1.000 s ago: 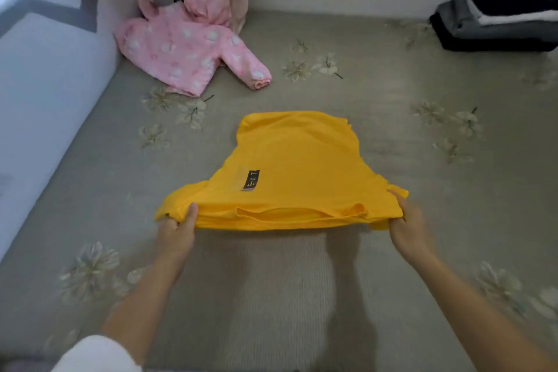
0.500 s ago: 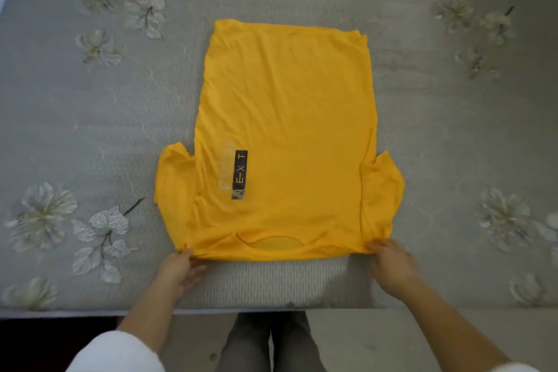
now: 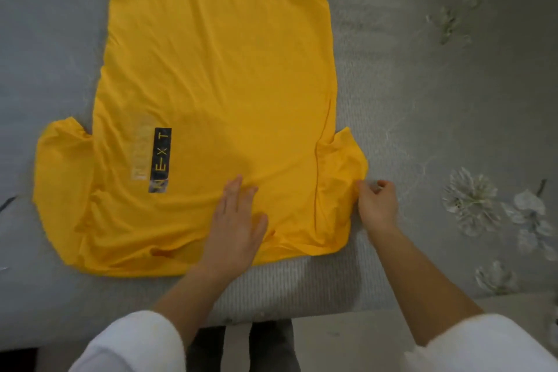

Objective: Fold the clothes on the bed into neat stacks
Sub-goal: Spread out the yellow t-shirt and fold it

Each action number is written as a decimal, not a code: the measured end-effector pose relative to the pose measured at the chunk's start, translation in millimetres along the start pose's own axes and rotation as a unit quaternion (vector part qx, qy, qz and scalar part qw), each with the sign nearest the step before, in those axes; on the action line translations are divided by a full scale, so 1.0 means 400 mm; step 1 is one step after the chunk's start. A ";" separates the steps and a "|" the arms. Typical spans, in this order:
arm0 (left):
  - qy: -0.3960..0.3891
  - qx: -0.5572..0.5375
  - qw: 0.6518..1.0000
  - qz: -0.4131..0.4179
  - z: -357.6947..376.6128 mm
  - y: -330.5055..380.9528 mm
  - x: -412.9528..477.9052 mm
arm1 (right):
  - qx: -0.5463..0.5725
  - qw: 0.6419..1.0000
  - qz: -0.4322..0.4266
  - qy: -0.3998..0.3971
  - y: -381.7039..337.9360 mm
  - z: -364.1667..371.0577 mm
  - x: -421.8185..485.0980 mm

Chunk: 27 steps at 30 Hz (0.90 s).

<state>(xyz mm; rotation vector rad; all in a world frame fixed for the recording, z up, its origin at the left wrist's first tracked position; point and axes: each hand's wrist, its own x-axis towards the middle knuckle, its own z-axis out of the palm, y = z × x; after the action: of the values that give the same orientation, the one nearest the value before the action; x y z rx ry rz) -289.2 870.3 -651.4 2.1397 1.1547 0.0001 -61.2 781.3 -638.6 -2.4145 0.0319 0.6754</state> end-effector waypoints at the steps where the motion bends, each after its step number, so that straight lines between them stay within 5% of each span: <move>1: -0.024 0.015 0.999 0.018 0.046 0.018 0.000 | 0.015 1.000 -0.011 -0.004 -0.001 0.007 0.020; 6: -0.045 0.117 0.992 -0.004 0.170 0.024 -0.009 | -0.036 0.993 -0.097 -0.063 -0.019 0.012 0.111; 12: -0.088 0.170 0.982 -0.003 0.148 0.019 -0.010 | 0.174 0.985 -0.014 0.005 0.050 -0.132 0.148; 16: -0.107 0.162 0.981 0.007 0.144 0.067 -0.032 | 0.129 0.987 0.049 -0.078 0.124 -0.194 0.152; 22: -0.197 0.181 0.940 0.213 0.220 0.156 -0.090 | -0.019 0.970 0.008 -0.241 0.124 -0.212 0.163; 27: -0.162 0.119 0.968 0.149 0.237 0.178 -0.095 | 0.025 0.980 0.043 -0.190 0.115 -0.222 0.162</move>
<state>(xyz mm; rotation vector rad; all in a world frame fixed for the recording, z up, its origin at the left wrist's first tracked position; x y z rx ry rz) -230.6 762.4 -670.6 2.3942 0.6650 -0.3565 27.6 702.0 -635.4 -2.2082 -0.0038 1.1518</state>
